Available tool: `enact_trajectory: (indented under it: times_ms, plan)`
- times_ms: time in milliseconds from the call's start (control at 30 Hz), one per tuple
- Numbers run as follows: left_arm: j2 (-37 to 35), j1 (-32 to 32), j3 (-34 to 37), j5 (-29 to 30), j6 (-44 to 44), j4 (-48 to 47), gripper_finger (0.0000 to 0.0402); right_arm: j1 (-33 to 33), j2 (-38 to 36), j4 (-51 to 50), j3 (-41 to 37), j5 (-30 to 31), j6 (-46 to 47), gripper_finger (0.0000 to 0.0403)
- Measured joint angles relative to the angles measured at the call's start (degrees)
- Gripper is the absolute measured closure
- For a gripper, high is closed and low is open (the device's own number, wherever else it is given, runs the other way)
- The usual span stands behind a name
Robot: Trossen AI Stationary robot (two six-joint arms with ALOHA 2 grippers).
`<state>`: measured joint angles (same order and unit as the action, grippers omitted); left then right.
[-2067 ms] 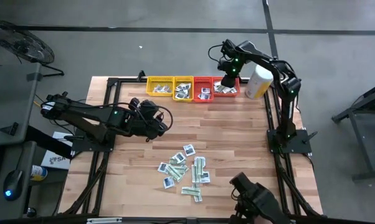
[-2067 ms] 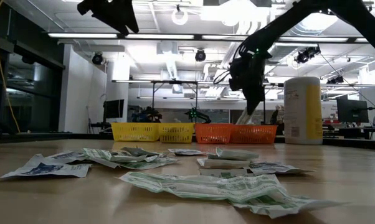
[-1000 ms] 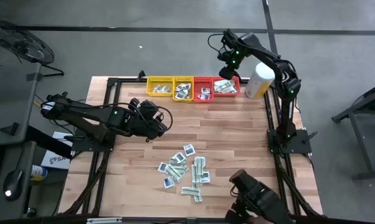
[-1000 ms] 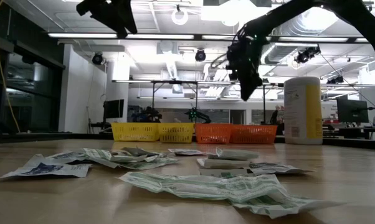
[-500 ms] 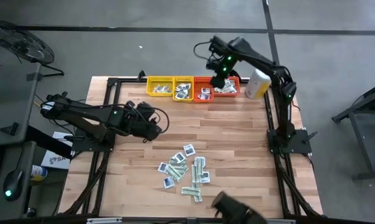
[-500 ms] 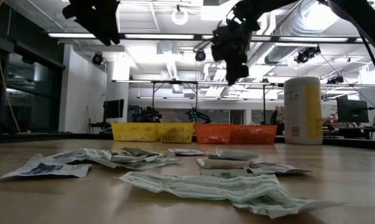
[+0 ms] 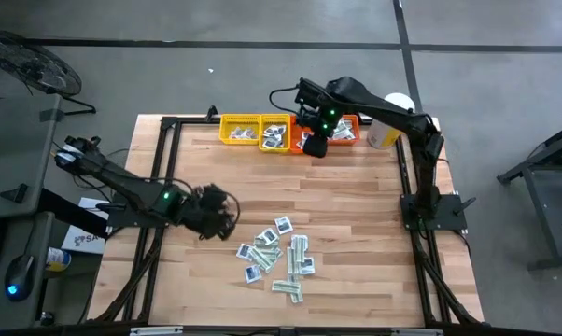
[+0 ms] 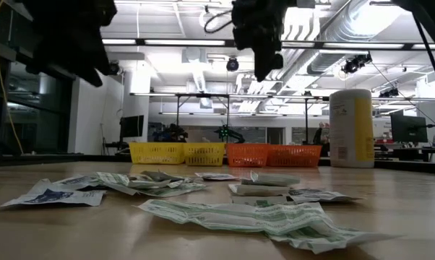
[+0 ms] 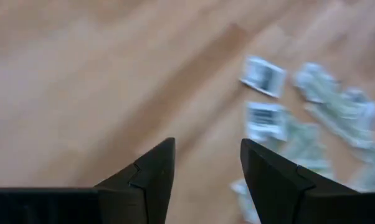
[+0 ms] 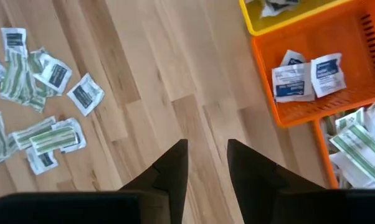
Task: Pick & Place First Aid Supplies
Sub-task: Put the gray packet into the right yellow bin
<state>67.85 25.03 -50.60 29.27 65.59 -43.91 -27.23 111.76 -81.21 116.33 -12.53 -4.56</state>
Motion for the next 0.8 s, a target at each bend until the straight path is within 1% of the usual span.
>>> enact_trajectory:
  times_ms: [100, 200, 233, 333, 567, 733, 800]
  plan:
    - [-0.10, 2.91, 4.79, -2.89, 4.27, 11.30, 0.0220, 2.44, -1.38, 0.00, 0.00, 1.71, 2.34, 0.0306]
    - [1.25, 5.41, 7.97, -5.18, 7.09, 20.47, 0.0220, 5.24, -2.56, -0.09, 0.00, 3.89, 5.15, 0.0315]
    - [1.87, 6.22, 8.55, -5.42, 8.14, 21.98, 0.0220, 6.22, -2.76, 0.02, 0.00, 4.46, 5.97, 0.0317]
    - [4.13, 8.79, 8.86, -5.38, 9.78, 24.76, 0.0220, 9.86, -3.40, 0.42, 0.00, 6.69, 8.36, 0.0325]
    - [9.30, 12.68, 8.84, -5.77, 12.67, 27.61, 0.0220, 20.09, -3.55, 4.24, -0.48, 10.63, 12.53, 0.0342]
    - [12.06, 12.85, 8.79, -6.39, 12.84, 31.02, 0.0220, 27.26, -3.51, 9.31, -4.50, 17.17, 18.69, 0.0357]
    - [12.37, 12.83, 8.79, -5.94, 12.80, 30.58, 0.0220, 29.48, -3.55, 13.80, -8.19, 17.87, 21.89, 0.0366]
